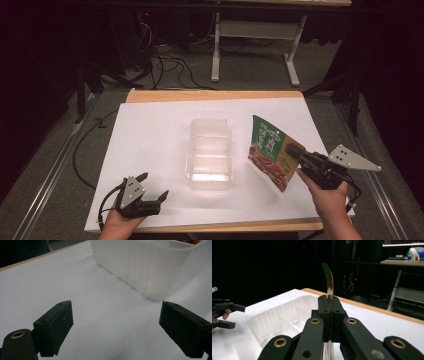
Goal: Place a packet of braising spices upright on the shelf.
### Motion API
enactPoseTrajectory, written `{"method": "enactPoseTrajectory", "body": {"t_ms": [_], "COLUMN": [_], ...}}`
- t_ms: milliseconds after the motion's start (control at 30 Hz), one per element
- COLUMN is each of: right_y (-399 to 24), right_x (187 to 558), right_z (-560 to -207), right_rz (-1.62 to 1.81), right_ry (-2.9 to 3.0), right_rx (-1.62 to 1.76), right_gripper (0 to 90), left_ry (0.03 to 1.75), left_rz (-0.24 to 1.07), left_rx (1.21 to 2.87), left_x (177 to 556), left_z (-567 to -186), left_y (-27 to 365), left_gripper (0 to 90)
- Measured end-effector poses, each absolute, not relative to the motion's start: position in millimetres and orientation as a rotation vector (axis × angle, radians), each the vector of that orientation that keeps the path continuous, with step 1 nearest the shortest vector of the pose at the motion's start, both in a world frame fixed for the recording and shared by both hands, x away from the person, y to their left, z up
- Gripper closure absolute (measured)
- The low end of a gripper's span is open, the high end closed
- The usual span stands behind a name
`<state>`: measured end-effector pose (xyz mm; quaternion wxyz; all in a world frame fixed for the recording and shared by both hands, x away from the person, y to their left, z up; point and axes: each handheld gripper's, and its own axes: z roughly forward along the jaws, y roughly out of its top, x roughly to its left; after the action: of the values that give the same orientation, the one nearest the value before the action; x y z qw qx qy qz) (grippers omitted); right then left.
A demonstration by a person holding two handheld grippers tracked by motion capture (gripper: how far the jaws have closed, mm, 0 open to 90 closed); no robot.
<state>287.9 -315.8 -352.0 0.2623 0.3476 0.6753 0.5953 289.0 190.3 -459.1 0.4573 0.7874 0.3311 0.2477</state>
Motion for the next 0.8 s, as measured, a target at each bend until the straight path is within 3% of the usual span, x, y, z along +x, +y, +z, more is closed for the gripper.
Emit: {"method": "enactPoseTrajectory", "body": {"t_ms": [800], "right_y": [-279], "right_x": [295], "right_z": [-311], "right_rz": [1.747], "right_ry": [1.791], "right_rx": [0.79], "right_gripper": [90.0], "left_ry": [0.82], "left_rz": [0.626], "left_rx": [1.927], "left_x": [287], "left_z": [-457], "left_y": [195], "left_gripper": [12.4]}}
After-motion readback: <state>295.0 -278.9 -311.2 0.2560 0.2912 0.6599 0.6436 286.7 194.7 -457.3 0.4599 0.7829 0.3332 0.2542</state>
